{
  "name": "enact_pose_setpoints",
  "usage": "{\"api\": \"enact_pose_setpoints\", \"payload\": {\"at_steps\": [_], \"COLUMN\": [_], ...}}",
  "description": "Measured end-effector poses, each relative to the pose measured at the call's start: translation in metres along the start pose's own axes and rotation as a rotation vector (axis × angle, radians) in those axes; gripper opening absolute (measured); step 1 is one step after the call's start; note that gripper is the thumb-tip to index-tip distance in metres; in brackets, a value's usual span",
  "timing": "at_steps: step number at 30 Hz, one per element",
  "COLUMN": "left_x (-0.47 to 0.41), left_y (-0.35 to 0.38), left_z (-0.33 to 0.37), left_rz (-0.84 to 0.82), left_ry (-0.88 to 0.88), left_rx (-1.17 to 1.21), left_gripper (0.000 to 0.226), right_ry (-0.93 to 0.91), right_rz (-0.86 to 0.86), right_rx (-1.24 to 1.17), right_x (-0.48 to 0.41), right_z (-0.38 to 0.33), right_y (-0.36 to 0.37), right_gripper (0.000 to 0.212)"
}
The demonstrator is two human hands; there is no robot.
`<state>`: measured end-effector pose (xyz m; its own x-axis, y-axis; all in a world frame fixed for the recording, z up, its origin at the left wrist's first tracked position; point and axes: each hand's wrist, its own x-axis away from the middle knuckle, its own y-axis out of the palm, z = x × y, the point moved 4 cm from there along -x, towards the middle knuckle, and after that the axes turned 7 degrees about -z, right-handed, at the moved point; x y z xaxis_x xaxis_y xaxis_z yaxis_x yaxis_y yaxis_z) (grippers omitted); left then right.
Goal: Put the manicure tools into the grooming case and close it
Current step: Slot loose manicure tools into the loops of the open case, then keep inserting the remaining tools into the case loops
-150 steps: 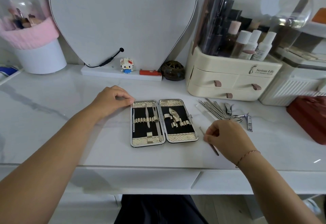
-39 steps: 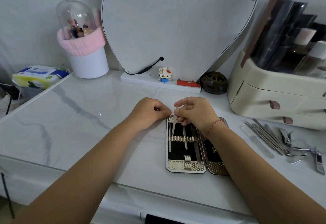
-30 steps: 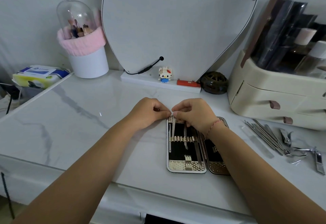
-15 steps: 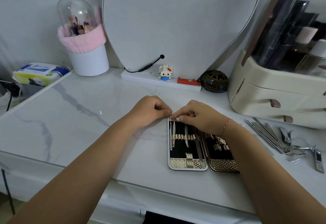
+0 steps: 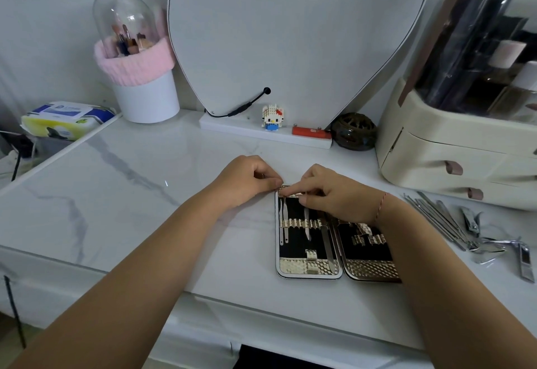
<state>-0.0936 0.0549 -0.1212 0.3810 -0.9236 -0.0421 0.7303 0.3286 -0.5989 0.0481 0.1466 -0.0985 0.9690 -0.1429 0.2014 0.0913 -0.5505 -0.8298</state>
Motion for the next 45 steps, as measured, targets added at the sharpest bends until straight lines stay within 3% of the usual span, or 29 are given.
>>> {"api": "enact_pose_setpoints", "payload": {"at_steps": [8,15,18,23,30,33,37,41,45], "left_x": [-0.001,0.0,-0.001,0.002,0.004,0.003,0.004,0.004,0.005], "left_y": [0.001,0.001,0.001,0.0,0.001,0.001,0.001,0.001,0.001], "left_z": [0.0,-0.002,-0.001,0.001,0.002,0.0,0.0,0.002,0.0], "left_rz": [0.028,0.03,0.033,0.043,0.04,0.046,0.053,0.042,0.051], "left_ry": [0.021,0.026,0.035,0.052,0.046,0.04,0.027,0.03,0.021], "left_rx": [0.024,0.032,0.017,0.018,0.021,0.039,0.082,0.079,0.095], "left_gripper": [0.006,0.003,0.005,0.012,0.012,0.009,0.008,0.011,0.012], "right_ry": [0.001,0.405,0.571,0.678,0.793,0.779,0.655,0.34,0.195], "right_rz": [0.168,0.532,0.537,0.592,0.448,0.427,0.457,0.483,0.415], "right_rx": [-0.011,-0.065,-0.035,0.01,0.015,0.008,-0.044,-0.413,-0.677], "right_x": [0.028,0.132,0.151,0.154,0.142,0.139,0.133,0.109,0.071], "right_z": [-0.005,0.064,0.086,0.093,0.084,0.077,0.071,0.054,0.037], "right_y": [-0.02,-0.041,-0.027,-0.021,-0.029,-0.031,-0.034,-0.035,-0.03], "right_gripper": [0.027,0.003,0.009,0.016,0.019,0.025,0.008,0.046,0.049]}}
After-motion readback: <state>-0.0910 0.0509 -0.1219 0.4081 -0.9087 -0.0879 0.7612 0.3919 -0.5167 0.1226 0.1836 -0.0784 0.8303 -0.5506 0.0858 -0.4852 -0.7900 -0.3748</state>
